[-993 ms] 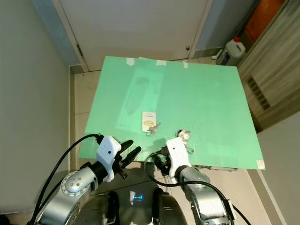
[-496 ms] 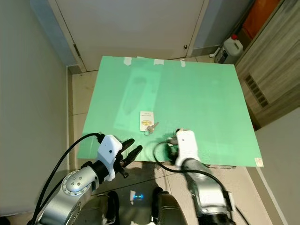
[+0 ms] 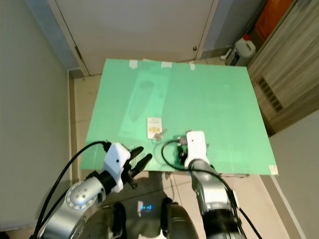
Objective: Hang keys on a hook
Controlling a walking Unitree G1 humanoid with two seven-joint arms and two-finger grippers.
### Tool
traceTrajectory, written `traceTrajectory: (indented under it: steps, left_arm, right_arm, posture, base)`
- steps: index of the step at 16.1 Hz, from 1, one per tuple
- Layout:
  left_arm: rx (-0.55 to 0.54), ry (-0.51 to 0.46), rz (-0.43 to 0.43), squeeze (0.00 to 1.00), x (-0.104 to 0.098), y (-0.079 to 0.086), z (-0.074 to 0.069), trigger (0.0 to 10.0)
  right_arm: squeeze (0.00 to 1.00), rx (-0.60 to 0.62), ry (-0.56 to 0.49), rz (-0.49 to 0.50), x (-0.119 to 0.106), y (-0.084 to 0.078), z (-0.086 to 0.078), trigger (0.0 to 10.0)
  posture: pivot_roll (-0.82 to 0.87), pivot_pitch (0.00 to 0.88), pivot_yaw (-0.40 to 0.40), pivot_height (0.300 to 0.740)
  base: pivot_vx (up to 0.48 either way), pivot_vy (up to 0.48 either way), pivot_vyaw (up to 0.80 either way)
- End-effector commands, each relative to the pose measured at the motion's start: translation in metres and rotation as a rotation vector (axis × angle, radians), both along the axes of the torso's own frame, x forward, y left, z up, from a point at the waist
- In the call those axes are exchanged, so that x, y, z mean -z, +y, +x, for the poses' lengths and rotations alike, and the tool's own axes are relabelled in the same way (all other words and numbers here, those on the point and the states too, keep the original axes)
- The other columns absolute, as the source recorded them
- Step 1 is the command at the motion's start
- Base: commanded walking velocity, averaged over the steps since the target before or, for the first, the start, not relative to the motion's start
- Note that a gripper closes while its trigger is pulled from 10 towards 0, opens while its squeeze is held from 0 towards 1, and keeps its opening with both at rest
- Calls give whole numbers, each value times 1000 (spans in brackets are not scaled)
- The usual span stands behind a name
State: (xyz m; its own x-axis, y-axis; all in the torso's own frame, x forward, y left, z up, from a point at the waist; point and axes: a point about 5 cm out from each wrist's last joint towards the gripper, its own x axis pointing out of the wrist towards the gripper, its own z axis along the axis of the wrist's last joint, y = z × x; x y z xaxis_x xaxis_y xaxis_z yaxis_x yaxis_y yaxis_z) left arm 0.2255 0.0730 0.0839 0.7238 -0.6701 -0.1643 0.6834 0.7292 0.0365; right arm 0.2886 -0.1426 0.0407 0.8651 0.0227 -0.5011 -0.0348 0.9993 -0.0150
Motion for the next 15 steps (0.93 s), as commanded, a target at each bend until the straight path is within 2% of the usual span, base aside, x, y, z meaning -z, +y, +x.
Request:
traceTrajectory:
  steps: [1,7,15]
  left_arm:
    - [3,11,12,0,1,-1,-5,10000]
    - [1,15,18,0,1,-1,-5,10000]
    - [7,13,22,0,2,-2,-7,10000]
  right_arm:
    - [0,21,8,-7,5,0,-1,0]
    - [0,24,-8,-7,8,2,1,0]
    - [0,55,-28,-13,6,-6,0,0]
  posture:
    - [45,299,-23,740]
    - [50,297,-28,740]
    - [43,296,-26,740]
  base:
    - [0,0,0]
    - [0,0,0]
    - [0,0,0]
